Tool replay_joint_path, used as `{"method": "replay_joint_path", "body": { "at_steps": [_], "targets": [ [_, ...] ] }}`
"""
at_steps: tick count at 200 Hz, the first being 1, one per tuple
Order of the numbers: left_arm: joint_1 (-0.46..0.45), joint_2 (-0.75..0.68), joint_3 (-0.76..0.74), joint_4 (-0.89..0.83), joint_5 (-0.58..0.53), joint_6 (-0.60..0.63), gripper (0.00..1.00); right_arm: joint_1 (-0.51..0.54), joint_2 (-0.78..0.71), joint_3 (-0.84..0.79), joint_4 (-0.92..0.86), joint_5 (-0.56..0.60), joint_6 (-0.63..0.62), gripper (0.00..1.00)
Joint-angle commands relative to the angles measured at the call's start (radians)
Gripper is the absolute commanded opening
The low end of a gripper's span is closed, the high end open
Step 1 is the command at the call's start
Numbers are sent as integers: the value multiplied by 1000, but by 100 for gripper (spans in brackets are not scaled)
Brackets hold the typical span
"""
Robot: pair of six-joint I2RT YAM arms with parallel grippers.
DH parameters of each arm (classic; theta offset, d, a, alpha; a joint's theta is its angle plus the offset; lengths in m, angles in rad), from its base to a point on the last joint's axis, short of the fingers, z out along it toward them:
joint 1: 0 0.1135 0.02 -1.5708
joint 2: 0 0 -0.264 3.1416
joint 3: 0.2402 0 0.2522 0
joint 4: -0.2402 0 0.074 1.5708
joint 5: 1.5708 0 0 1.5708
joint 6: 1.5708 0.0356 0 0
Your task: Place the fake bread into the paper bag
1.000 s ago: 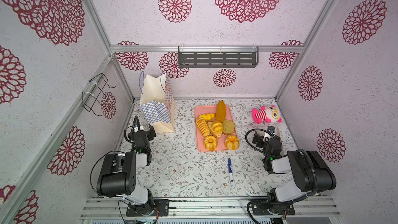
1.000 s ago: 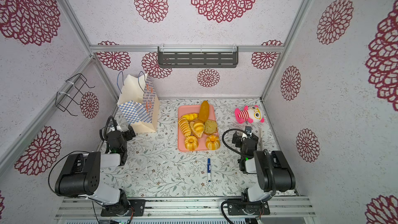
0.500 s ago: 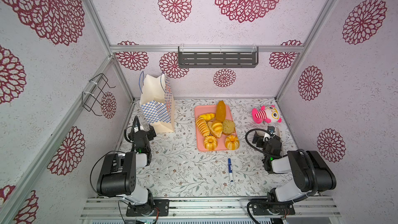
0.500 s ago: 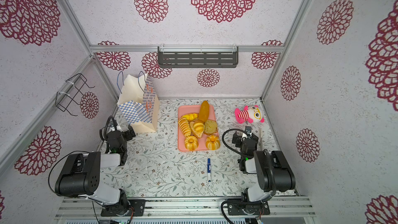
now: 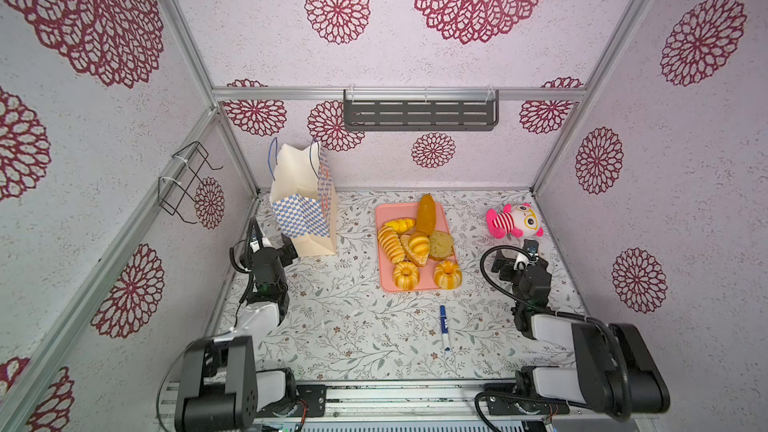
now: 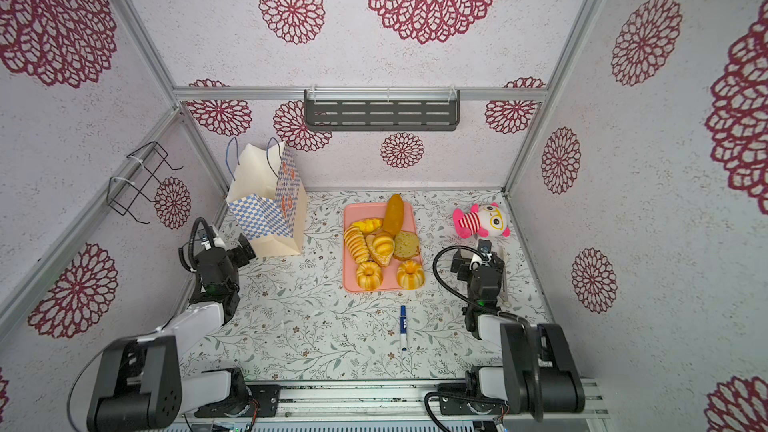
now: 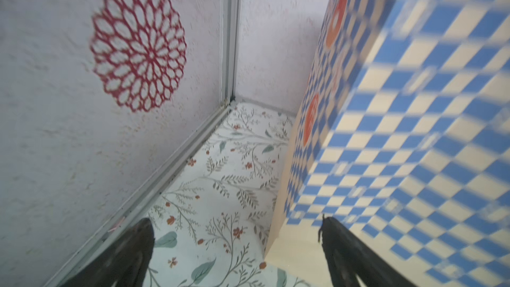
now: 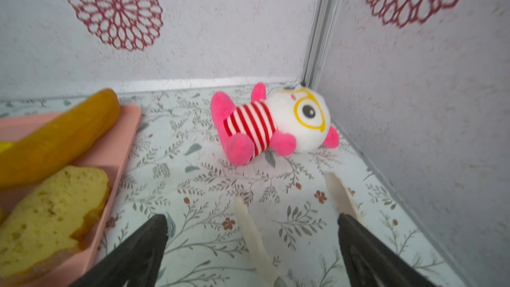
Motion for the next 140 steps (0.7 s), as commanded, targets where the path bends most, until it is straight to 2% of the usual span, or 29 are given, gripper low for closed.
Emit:
{"method": "replay_joint_path", "body": {
  "at_steps": [1,22,31,41,58,83,109,140],
  "targets": [
    [-34,-158,41,-299,-107,-179,97,-3,-166,67,-259,53,126,99],
    [-47,-282,101,-550,-75,-304,97,-6,-269,146,-583,146,302,99],
    [-47,-322,141,-685,-67,-359,97,-11,-293,194,-728,150,360,99],
    [-45,-360,198,-838,-67,-421,97,-14,-318,237,-847,104,391,99],
    [-36,-409,308,-1055,-12,-465,97,-18,-386,247,-938,-3,429,98],
    [-34,-441,473,-1242,113,-458,97,-23,-493,246,-1014,-162,480,80],
    [-34,-374,677,-1374,212,-397,97,-23,-478,338,-1116,-339,478,70],
    [-37,-146,932,-1513,303,-279,98,1,-423,447,-1142,-501,507,65]
  ]
}}
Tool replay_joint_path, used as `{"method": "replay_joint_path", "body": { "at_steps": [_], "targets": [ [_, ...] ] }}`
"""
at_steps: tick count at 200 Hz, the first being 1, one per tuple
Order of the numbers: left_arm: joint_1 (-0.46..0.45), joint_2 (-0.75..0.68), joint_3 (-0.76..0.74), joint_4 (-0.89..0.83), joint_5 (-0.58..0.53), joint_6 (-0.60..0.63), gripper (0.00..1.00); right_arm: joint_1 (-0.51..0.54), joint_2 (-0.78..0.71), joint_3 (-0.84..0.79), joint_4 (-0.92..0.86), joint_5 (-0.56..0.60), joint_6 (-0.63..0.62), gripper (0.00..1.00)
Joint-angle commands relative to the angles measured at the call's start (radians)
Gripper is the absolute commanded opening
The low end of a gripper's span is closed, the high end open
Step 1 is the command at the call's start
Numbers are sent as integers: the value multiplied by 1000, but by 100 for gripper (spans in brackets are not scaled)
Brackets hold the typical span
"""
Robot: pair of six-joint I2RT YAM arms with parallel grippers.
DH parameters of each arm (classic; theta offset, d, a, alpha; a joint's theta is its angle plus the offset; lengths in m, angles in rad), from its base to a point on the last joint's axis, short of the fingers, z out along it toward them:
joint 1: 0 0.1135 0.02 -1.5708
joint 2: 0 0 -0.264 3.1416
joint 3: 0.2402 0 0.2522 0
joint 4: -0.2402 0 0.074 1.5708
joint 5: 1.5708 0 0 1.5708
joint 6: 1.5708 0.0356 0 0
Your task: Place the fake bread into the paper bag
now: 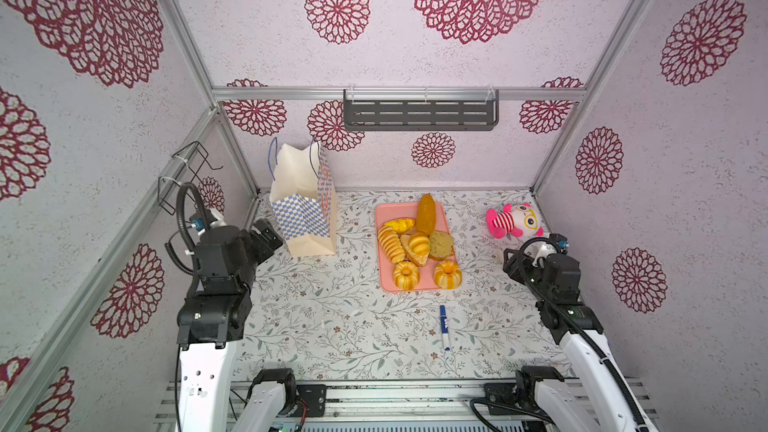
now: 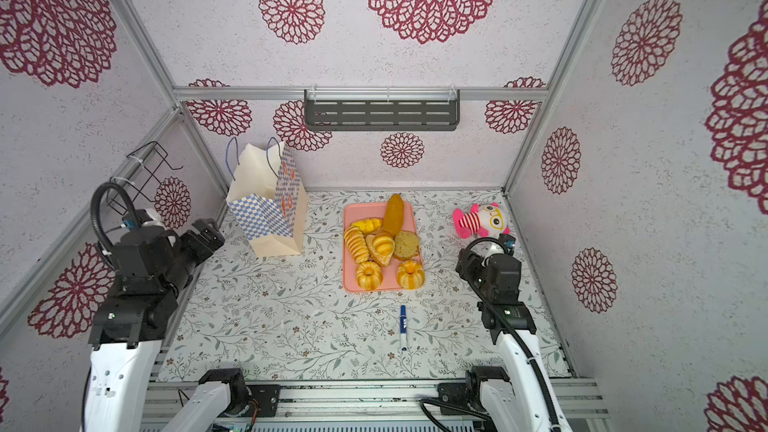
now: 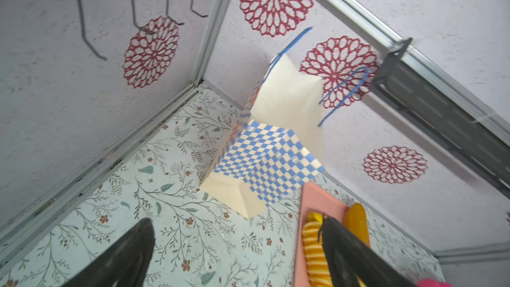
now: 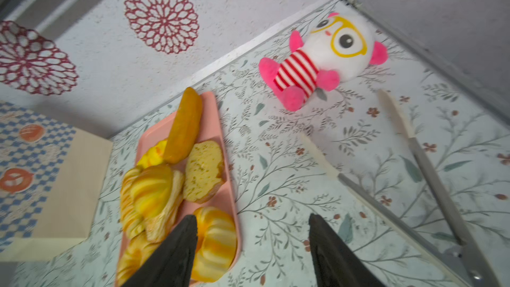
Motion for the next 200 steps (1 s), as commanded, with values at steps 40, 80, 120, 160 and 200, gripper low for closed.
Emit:
{"method": "replay_joint_path", "body": {
  "at_steps": [40,80,120,160,200],
  "targets": [
    [-16,441,440,-326,96,183,99,212,60,211,-60,-160,80,65],
    [-37,637,679,-395,-11,242,95,412,121,276,-59,-61,90,69],
    [16,754,792,-415,-76,278,89,531,192,305,-72,6,90,69],
    [49,886,863,-416,-18,323,86,595,253,325,-56,28,101,67],
    [62,1022,959,-417,19,336,84,639,299,353,-41,41,103,66]
  ]
}}
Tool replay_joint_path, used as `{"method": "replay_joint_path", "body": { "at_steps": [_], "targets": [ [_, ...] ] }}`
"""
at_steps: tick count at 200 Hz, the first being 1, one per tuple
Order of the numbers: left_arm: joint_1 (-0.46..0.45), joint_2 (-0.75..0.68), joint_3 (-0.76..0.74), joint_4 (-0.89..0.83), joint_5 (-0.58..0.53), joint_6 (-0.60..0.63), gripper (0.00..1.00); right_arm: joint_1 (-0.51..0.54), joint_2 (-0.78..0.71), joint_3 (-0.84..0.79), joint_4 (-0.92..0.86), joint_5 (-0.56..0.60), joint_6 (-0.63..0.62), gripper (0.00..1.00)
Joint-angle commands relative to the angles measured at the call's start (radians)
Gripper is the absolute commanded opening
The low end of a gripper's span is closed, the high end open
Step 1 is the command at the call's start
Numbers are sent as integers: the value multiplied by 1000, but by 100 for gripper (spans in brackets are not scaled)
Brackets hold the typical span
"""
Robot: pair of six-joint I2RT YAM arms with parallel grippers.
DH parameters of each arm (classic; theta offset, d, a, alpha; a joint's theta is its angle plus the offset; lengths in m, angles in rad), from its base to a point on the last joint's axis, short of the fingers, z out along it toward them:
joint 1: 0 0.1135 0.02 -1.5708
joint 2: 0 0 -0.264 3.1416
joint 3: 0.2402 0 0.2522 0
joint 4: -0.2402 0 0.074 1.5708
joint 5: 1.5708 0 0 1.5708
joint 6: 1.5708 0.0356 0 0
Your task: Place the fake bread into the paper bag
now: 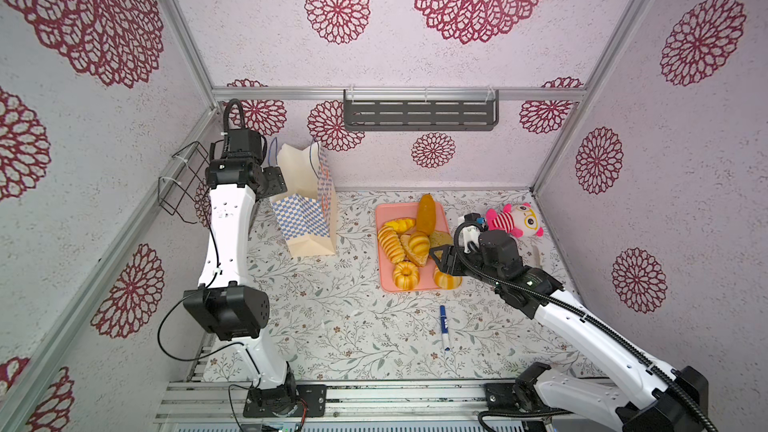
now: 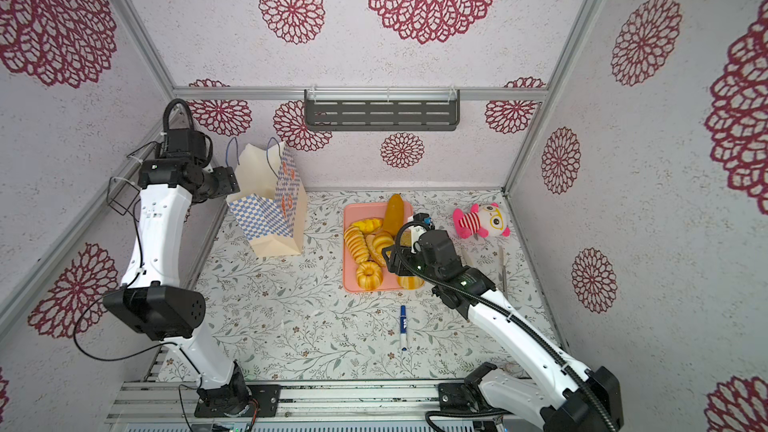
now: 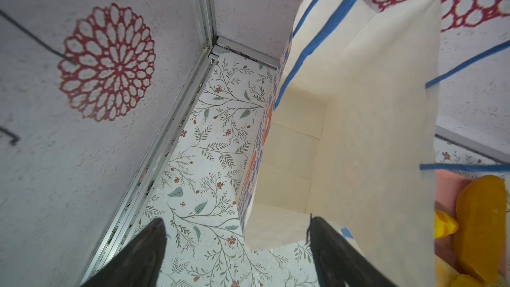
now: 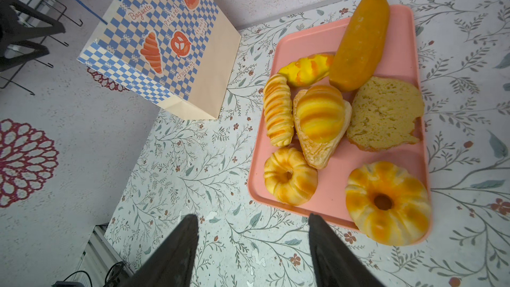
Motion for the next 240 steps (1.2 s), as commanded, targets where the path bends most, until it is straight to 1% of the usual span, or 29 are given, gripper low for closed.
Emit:
{"method": "replay_joint_path", "body": {
  "at_steps": [1,13,17,44,69,94,107,120,133,150,154,179,193,196,230,240],
  "targets": [
    [8,63,58,-15,32,33,83,23,8,41,29,31,16,66],
    [17,97,98,-18,37,38,82,34,17,43,31,35,20,66],
    [20,142,113,-20,40,38,82,37,19,43,32,34,22,66],
    [39,258,227,-51,66,48,78,50,33,39,31,37,35,65],
    [62,339,322,-72,93,43,70,61,30,31,29,49,44,64],
    [69,357,344,-59,145,35,61,64,27,25,26,66,47,64],
    [68,357,338,-53,176,32,52,65,29,27,22,74,47,63],
    [64,352,330,-54,200,31,37,64,33,33,14,84,45,63],
    [62,338,312,-52,218,29,19,65,32,43,-3,105,38,63],
    [60,301,265,-42,248,24,2,63,29,59,-29,147,21,63],
    [58,290,252,-38,253,22,0,63,28,63,-37,158,17,63],
    [56,192,133,-14,294,9,0,58,19,101,-89,224,-18,63],
    [53,119,35,17,325,1,0,50,17,122,-115,252,-35,64],
    [51,73,6,24,329,-2,0,47,16,126,-120,257,-38,64],
    [40,-155,-247,89,401,-25,0,22,6,158,-146,264,-63,66],
    [34,-212,-324,101,438,-32,0,18,2,160,-146,263,-69,66]
  ]
}}
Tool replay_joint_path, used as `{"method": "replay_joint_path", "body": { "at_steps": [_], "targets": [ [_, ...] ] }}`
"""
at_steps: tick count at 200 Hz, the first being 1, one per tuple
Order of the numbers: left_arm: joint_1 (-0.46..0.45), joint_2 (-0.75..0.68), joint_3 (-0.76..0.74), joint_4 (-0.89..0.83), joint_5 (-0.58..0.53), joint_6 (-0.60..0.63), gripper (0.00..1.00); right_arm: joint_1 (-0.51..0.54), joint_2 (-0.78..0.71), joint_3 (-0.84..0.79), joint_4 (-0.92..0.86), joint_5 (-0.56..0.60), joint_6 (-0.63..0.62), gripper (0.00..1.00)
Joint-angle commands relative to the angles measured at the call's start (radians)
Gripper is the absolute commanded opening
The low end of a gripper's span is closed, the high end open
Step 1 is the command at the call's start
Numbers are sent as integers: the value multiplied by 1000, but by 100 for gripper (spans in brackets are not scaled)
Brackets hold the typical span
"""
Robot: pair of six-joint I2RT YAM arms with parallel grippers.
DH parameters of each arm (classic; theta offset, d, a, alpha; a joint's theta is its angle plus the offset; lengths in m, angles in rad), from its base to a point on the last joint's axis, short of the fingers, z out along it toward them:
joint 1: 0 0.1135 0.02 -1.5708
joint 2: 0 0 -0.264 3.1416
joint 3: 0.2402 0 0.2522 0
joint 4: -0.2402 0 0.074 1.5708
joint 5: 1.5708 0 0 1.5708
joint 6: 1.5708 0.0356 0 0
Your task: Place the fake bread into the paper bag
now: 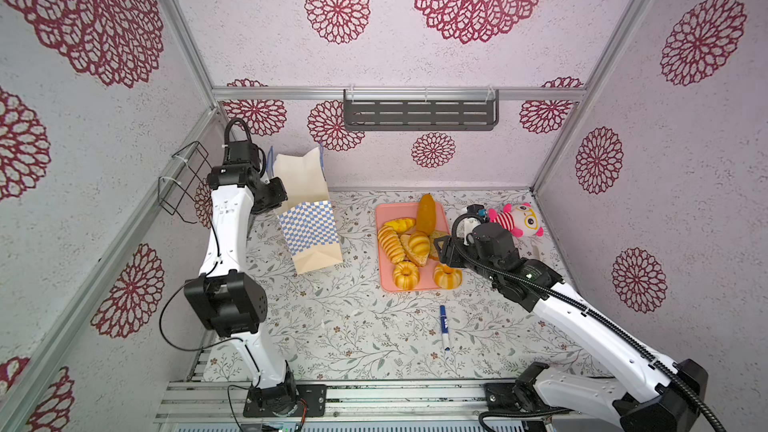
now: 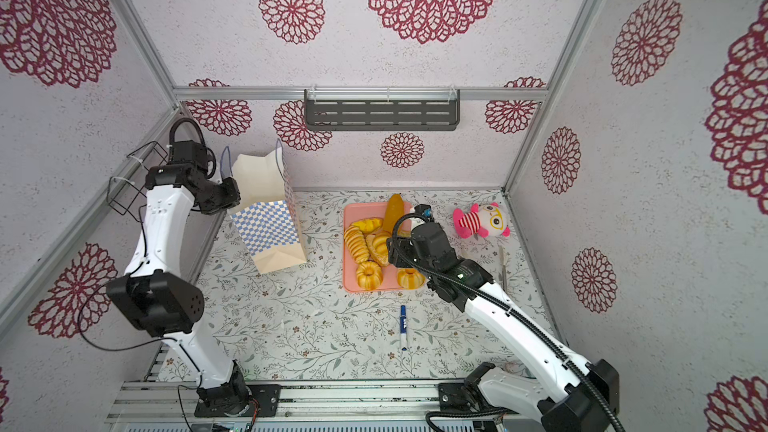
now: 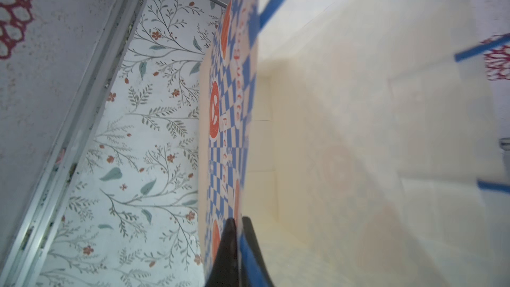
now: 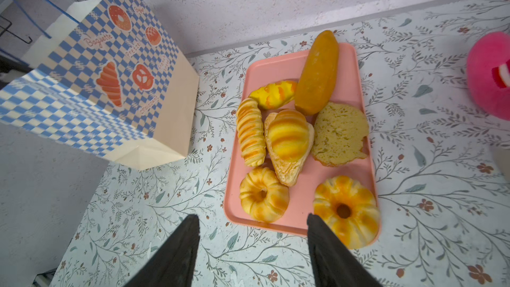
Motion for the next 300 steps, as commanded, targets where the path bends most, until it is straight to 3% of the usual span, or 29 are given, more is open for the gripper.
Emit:
{"method": "replay_joint_path", "body": {
  "at_steps": [1,42,70,112,154,166,193,210,240,243,300],
  "targets": [
    [-17,-144,-131,69,101,-17,0,-14,-33,33,-28,39,-40,66],
    [-51,-379,-407,115,175,-56,0,-54,-23,62,-49,24,-80,69],
    [-68,-489,-503,108,213,-85,0,-107,-16,94,-83,1,-106,70],
    [-92,-577,-588,78,237,-86,0,-193,-36,105,-110,-31,-124,71],
    [-92,-578,-647,78,212,-65,0,-233,-48,88,-137,-25,-147,73],
    [-92,-577,-653,79,201,-64,11,-243,-45,88,-151,-18,-155,74],
    [-92,-580,-653,87,150,-65,62,-277,-25,88,-189,19,-165,77],
    [-92,-583,-644,91,135,-68,80,-307,-9,82,-223,40,-159,82],
    [-92,-611,-612,82,114,-83,91,-366,-17,35,-258,68,-122,87],
    [-92,-616,-609,79,111,-84,100,-374,-23,25,-258,68,-116,87],
    [-91,-743,-543,-6,5,-110,97,-636,-131,-162,-199,39,-32,96]
  ]
}}
